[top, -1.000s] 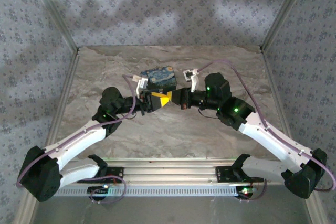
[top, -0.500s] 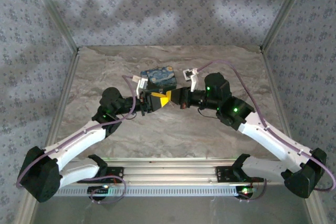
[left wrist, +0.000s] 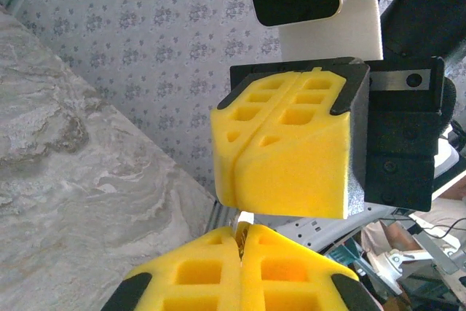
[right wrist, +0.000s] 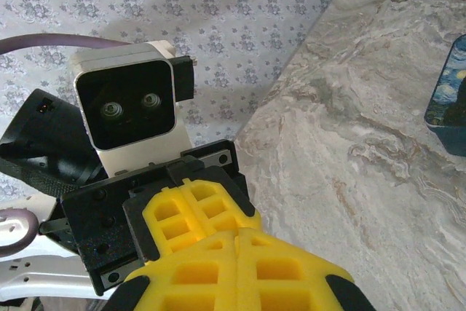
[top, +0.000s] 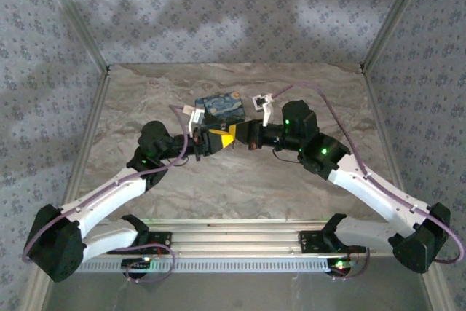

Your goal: Unlock a padlock with a key

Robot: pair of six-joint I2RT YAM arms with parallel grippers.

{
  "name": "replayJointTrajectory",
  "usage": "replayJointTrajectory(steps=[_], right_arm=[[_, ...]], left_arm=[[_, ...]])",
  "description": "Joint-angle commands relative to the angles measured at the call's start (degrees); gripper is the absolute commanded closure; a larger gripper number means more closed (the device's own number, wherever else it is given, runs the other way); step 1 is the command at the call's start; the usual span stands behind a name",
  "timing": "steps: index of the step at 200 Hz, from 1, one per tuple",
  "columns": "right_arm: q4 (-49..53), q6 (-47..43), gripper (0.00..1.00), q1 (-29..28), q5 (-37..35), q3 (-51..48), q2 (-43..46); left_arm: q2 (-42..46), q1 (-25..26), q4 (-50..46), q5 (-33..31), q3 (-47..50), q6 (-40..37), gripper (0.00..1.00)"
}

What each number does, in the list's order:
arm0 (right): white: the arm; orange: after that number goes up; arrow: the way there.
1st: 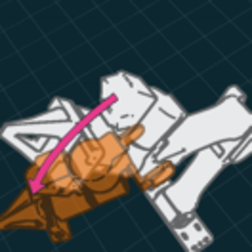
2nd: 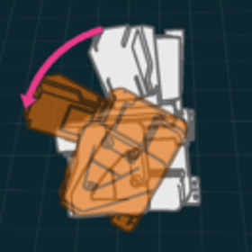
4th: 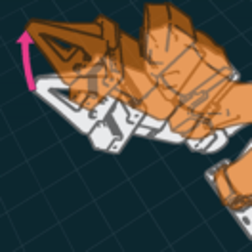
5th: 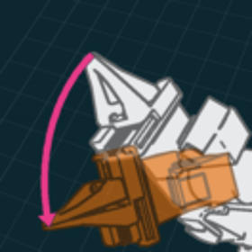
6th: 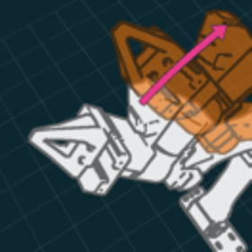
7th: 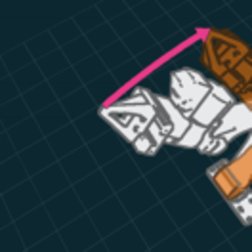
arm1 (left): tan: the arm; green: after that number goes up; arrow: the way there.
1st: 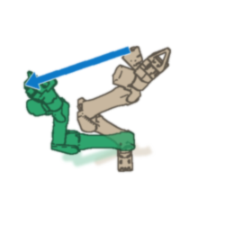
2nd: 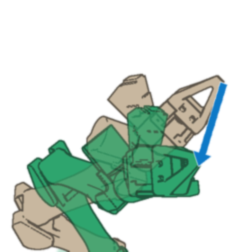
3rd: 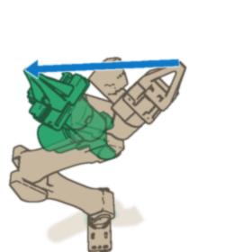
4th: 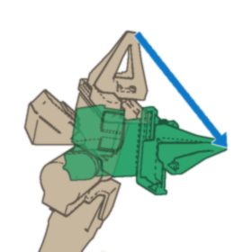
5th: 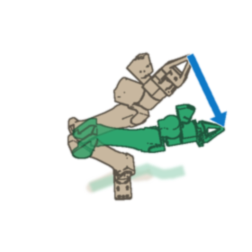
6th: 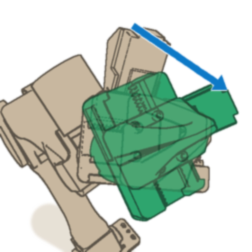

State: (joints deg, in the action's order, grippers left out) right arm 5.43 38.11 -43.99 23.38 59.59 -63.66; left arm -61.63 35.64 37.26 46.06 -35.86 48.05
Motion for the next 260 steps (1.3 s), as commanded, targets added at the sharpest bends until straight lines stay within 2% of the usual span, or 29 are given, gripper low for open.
replayJointTrajectory(steps=[1, 5, 48, 81, 100, 125, 154, 204, 229, 260], right_arm=[[-0.66, 0.00, 1.00, -0.34, 0.69, 0.00, -0.49], [-0.28, 0.03, 0.98, -0.35, 0.36, 0.13, -0.50], [5.78, -0.89, 0.52, 1.28, -3.36, 2.52, -1.28], [14.54, -1.64, 0.35, 5.33, -6.64, 7.56, -6.56], [20.47, -1.66, 0.33, 9.22, -8.78, 12.36, -13.44], [24.33, -5.94, 0.33, 13.50, -10.94, 17.88, -24.58], [24.45, -7.98, 0.33, 15.88, -12.11, 25.49, -36.74], [28.76, -12.25, 0.33, 18.45, -10.90, 43.07, -55.44], [28.23, -12.62, 0.34, 19.28, -9.13, 46.01, -59.84], [24.91, -12.98, 0.39, 19.83, -4.06, 44.80, -62.02]], left_arm=[[3.03, -0.85, -0.77, -0.45, 1.05, -2.26, 1.00], [3.52, -1.00, -1.46, -0.88, 1.41, -2.59, 1.00], [9.25, -3.97, -13.57, -5.84, 5.21, -7.47, 1.00], [12.35, -7.43, -24.45, -11.03, 6.84, -11.33, 1.00], [12.43, -11.32, -30.66, -15.51, 6.56, -12.33, 1.00], [10.20, -17.86, -36.11, -20.91, 5.56, -13.32, 1.00], [2.25, -23.66, -37.26, -23.66, 2.28, -15.71, 1.00], [-18.69, -25.97, -33.48, -26.37, -9.20, -19.48, 1.00], [-29.05, -25.97, -33.75, -26.75, -16.89, -21.71, 1.00], [-38.94, -25.04, -32.35, -25.36, -24.14, -22.11, 1.00]])
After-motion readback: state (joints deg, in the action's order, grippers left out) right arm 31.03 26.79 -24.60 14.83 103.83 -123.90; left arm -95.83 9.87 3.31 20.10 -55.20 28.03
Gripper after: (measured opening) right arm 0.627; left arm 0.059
